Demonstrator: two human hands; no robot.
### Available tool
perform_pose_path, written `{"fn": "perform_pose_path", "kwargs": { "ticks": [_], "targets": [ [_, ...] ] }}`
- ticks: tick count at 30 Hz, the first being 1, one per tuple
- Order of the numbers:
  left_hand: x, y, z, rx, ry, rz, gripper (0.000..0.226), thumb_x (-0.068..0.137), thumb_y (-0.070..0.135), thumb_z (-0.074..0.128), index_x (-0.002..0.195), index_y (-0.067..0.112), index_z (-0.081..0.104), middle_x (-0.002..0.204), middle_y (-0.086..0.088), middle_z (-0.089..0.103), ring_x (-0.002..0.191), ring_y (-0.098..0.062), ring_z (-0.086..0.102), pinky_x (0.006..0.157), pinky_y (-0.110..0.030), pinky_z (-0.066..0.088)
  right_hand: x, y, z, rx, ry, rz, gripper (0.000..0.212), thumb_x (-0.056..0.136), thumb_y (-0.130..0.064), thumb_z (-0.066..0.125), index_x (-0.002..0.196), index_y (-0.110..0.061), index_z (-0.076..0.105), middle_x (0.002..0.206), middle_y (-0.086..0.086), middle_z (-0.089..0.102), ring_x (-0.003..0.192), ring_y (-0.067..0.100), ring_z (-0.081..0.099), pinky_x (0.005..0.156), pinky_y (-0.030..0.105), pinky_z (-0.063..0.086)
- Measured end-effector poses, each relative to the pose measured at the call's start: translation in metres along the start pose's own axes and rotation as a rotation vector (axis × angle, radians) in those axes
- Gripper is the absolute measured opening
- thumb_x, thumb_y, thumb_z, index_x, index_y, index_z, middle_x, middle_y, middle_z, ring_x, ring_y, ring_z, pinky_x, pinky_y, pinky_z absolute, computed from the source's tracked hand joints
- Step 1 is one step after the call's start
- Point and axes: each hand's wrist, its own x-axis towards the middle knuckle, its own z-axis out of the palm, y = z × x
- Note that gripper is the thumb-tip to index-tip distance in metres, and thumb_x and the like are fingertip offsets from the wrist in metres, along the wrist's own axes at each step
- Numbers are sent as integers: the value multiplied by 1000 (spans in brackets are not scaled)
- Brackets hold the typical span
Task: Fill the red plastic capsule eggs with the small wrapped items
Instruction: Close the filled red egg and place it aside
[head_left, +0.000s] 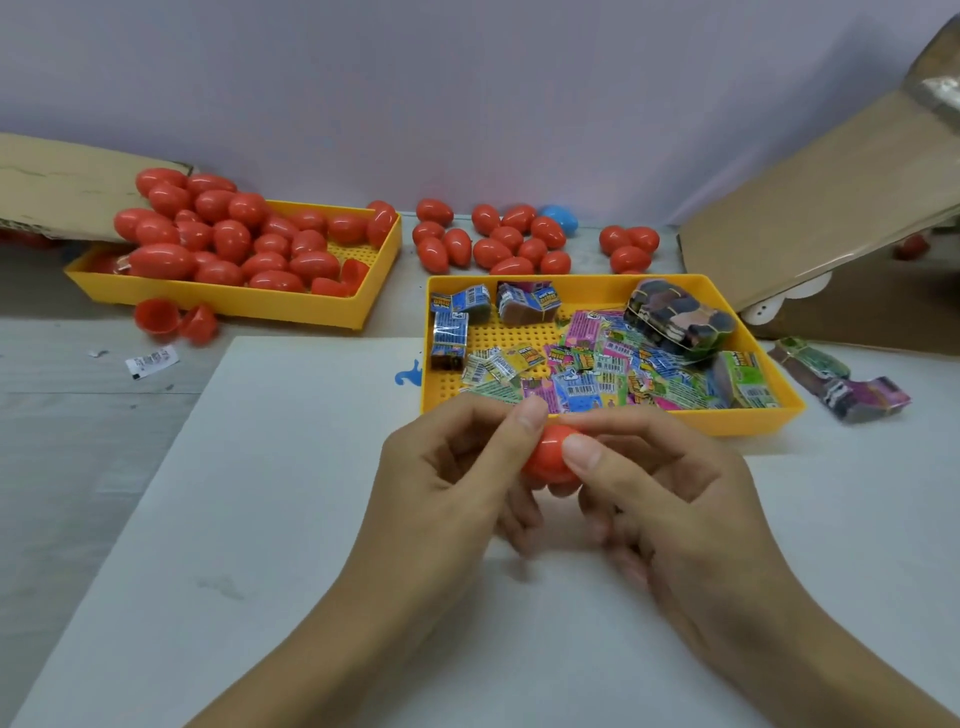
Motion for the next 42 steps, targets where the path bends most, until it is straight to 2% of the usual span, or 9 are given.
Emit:
{"fn": "perform_pose_path", "kwargs": {
  "ticks": [6, 10, 13, 17, 21, 26, 32, 36, 42],
  "targets": [
    [-5, 0, 1, 5, 78, 142, 16, 80, 23, 79, 90, 14, 70, 82, -6, 74, 70, -21, 74, 64, -23, 58, 0, 2, -3, 50, -16, -29, 28, 76, -6, 63, 92, -25, 75, 82, 4, 70, 69, 19, 64, 40, 26, 44],
    [-6, -2, 0, 20, 60, 230, 20, 81, 17, 80, 98, 17, 70, 98, -2, 75, 87, -23, 75, 74, -22, 57, 3, -1, -2, 126, 23, 60, 18, 79, -27, 66, 92, -16, 72, 80, 12, 67, 60, 20, 60, 38, 24, 41],
    [-7, -6, 1, 2, 4, 300, 27, 83, 9, 77, 106, 16, 66, 108, -3, 73, 103, -23, 71, 85, -25, 56, 5, -3, -1, 68, 13, 108, 38, 76, -53, 65, 74, -15, 68, 64, 12, 63, 43, 19, 52, 34, 19, 36],
    [-7, -10, 0, 3, -56, 326, 34, 83, -1, 71, 113, 12, 60, 119, -6, 69, 114, -26, 67, 90, -29, 55, 3, -2, -2, 84, 22, 48, 29, 76, -43, 70, 81, -15, 73, 63, 12, 65, 43, 18, 54, 34, 20, 37],
    [-10, -7, 0, 11, 31, 206, 24, 85, 31, 64, 108, 22, 65, 98, -5, 72, 82, -26, 74, 68, -35, 61, 2, -2, -3, 107, -20, -1, 30, 77, -22, 76, 107, -23, 74, 87, 10, 73, 67, 20, 68, 40, 25, 45],
    [-8, -3, 0, 14, 8, 49, 43, 88, 55, 48, 93, 18, 67, 64, -8, 58, 43, -31, 53, 33, -40, 48, 1, 1, -2, 66, -37, -37, 33, 75, -5, 71, 101, -25, 77, 91, 7, 75, 76, 19, 71, 42, 25, 48],
    [-7, 0, 1, -11, 80, 95, 26, 85, 47, 62, 80, 23, 71, 60, -7, 59, 45, -24, 55, 40, -33, 51, 1, 3, -1, 54, -67, -75, 20, 76, -1, 69, 77, -19, 79, 106, 4, 76, 80, 18, 71, 49, 26, 52],
    [-9, 0, 2, -14, 88, 203, 16, 87, 34, 63, 91, 22, 73, 82, -7, 71, 65, -24, 67, 51, -35, 58, 2, 2, -5, 129, -19, 7, 16, 78, -5, 63, 78, -15, 76, 94, 12, 75, 81, 24, 73, 41, 29, 50],
    [-11, -1, 0, 57, 32, 272, 21, 85, 20, 60, 102, 22, 73, 99, -6, 72, 77, -26, 71, 68, -29, 58, 6, -4, -2, 113, -30, 138, 42, 78, -51, 70, 83, -10, 72, 66, 15, 65, 45, 20, 55, 35, 22, 42]
  ]
}}
